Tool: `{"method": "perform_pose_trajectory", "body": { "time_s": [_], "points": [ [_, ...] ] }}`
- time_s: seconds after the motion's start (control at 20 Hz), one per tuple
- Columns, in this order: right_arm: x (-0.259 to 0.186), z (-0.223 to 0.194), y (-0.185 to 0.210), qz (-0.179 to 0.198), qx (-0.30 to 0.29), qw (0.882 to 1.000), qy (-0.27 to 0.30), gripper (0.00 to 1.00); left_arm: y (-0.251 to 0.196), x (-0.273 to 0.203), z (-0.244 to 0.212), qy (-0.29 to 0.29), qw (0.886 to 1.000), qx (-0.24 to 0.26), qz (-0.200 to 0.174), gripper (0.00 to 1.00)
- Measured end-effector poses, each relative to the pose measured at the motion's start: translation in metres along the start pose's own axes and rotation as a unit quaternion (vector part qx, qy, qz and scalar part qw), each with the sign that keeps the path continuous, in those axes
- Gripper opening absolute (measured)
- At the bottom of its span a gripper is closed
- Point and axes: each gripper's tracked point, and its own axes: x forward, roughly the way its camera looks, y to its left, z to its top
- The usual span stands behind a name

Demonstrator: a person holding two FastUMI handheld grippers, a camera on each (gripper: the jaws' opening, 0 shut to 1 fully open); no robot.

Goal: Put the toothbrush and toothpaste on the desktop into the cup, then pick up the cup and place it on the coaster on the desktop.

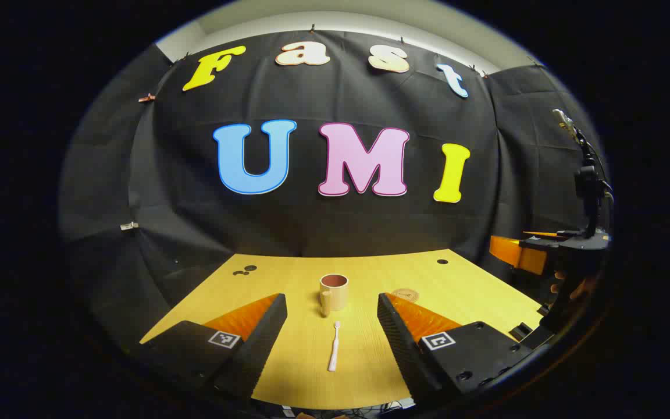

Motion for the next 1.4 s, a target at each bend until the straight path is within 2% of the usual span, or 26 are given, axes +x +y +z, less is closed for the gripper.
{"method": "perform_pose_trajectory", "body": {
  "time_s": [0.4, 0.9, 1.4],
  "points": [
    [0.021, -0.015, -0.006, 0.021, 0.007, 0.999, 0.029, 0.98, -0.012, 0.034, 0.011, 0.000, 1.000, -0.019, 0.009, 0.98],
    [0.036, -0.036, 0.000, 0.040, 0.004, 0.997, 0.069, 0.98, -0.018, 0.044, -0.002, 0.017, 1.000, -0.015, 0.012, 0.97],
    [0.053, -0.094, 0.013, 0.055, -0.001, 0.983, 0.177, 0.98, -0.007, 0.048, -0.028, 0.043, 0.998, -0.011, 0.034, 0.98]
  ]
}}
